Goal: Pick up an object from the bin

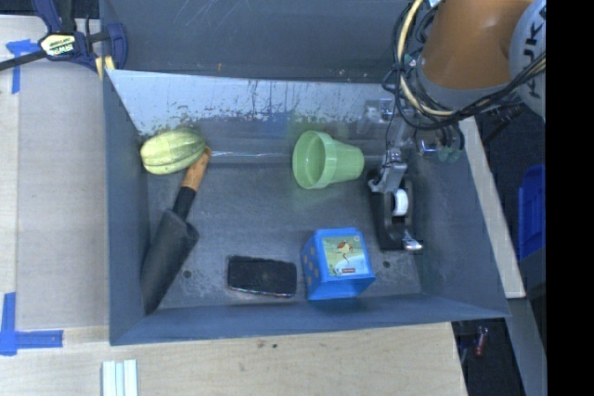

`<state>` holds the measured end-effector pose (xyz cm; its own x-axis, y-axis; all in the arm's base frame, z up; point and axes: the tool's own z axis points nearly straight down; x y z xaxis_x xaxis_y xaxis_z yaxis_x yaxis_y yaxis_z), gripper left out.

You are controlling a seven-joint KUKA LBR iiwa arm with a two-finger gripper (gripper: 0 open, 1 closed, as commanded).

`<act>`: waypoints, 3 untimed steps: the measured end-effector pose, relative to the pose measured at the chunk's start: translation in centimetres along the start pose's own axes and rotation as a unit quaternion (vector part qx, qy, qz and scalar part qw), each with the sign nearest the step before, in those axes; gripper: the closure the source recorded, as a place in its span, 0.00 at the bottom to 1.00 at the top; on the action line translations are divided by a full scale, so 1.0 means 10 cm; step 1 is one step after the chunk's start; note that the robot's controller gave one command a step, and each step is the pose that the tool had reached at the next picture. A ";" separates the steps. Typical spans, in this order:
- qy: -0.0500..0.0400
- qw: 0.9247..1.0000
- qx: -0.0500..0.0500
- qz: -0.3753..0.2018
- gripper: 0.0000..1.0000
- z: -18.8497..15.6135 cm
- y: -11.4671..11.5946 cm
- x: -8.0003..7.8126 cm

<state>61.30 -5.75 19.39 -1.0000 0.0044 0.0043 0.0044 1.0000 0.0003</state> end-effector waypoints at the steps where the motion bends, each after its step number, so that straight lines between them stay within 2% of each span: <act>1: -0.004 1.000 0.000 -0.001 0.00 -0.05 0.00 -0.02; 2: -0.005 0.997 0.001 -0.079 0.00 1.19 0.12 -0.15; 3: -0.011 1.000 0.001 -0.018 0.00 0.59 0.22 -0.17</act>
Offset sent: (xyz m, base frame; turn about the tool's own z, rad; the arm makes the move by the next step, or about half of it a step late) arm 0.0131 0.0128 -0.1239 -0.1647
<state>63.00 -3.58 13.51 -0.9993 -0.0312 -0.0186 -0.0312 0.9995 -0.0020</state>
